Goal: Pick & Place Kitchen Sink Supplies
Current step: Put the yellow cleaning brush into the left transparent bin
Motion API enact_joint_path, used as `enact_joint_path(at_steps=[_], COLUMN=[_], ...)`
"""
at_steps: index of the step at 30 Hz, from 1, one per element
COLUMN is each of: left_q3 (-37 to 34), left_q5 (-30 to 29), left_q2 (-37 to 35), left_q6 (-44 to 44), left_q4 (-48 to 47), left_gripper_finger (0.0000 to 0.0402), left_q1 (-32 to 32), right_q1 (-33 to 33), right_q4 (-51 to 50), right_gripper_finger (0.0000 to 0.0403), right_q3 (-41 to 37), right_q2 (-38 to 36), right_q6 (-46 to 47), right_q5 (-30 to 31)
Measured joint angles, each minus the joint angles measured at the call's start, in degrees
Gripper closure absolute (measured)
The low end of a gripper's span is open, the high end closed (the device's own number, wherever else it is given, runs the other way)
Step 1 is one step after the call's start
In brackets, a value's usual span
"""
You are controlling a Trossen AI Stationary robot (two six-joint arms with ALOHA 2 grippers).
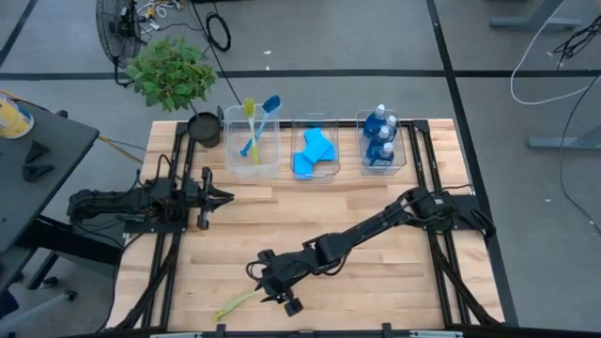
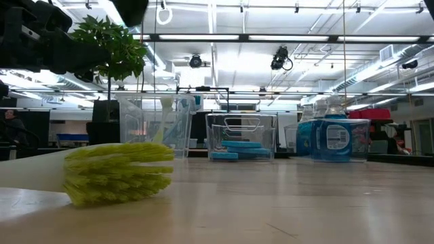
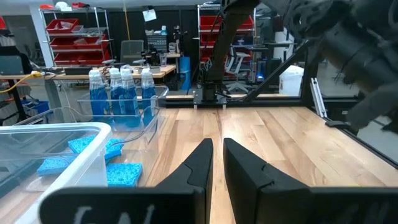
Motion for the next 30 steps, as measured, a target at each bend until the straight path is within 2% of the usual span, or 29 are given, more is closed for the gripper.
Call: enact_joint_path(at_steps=[10,30], left_q3=[0.0,0.0], left_q5=[0.0,0.0], left_q2=[0.0,0.0], left_q6=[0.0,0.0], left_q4=[0.0,0.0], left_gripper_finger=[0.0358,0.0358], left_q1=[0.0,0.0], right_q1=[-1.1,-1.5], right_q4=[-2.7,0.9], right_gripper_finger=[0.0207,0.0206], right_q3=[0.0,0.0], right_q2=[4.7,9.6], right_q6=[1.1,-0.6], right_q5=[0.2,0.8])
